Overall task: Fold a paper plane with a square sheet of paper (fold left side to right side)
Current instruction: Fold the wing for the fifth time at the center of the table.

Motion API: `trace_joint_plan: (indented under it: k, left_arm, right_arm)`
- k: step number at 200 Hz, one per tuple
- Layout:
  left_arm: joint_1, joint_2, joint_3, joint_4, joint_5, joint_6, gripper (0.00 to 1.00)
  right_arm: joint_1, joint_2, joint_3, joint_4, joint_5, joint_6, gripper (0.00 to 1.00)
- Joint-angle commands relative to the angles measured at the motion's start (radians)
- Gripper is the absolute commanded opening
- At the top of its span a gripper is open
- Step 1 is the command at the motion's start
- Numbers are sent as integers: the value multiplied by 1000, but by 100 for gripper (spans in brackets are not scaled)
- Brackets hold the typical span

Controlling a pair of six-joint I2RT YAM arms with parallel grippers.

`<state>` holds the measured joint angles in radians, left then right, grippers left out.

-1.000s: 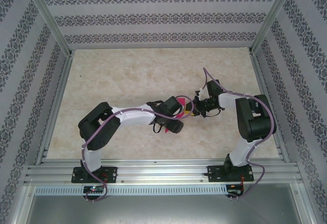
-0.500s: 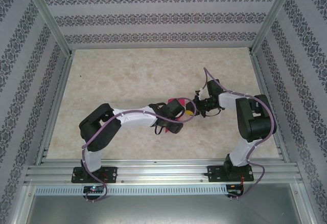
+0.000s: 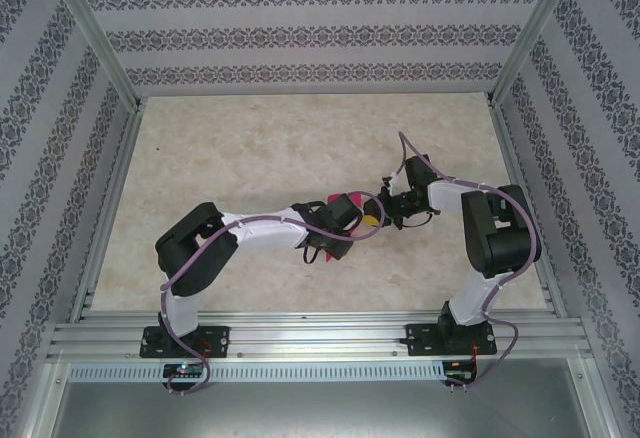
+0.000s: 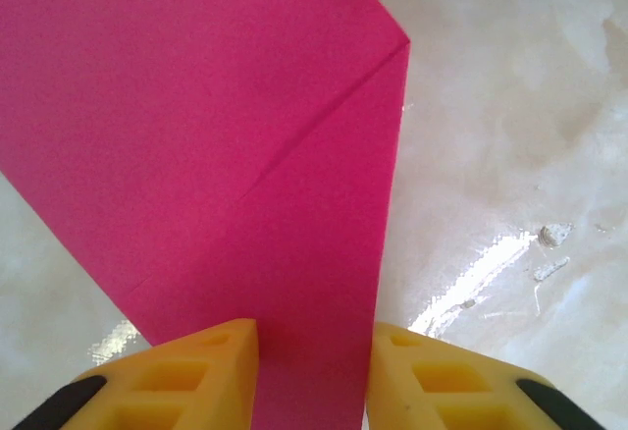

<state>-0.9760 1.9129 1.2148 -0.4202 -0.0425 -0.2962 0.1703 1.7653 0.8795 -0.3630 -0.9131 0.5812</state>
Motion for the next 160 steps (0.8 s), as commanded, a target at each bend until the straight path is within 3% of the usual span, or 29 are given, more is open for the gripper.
trace_joint_plan:
  k: [1, 46, 90, 160]
  left_arm:
    - [-9, 2, 25, 6, 1, -22, 30]
    - [23, -22, 5, 52, 62, -75, 15]
    - [89, -73, -67, 173, 190, -142, 4]
    - [155, -91, -142, 321, 337, -245, 0]
  right_arm:
    - [8, -26, 25, -16, 21, -23, 15]
    - [-21, -99, 13, -15, 81, -32, 24]
    - [-57, -212, -24, -28, 200, -59, 33]
    - [-6, -332, -154, 110, 276, -10, 48]
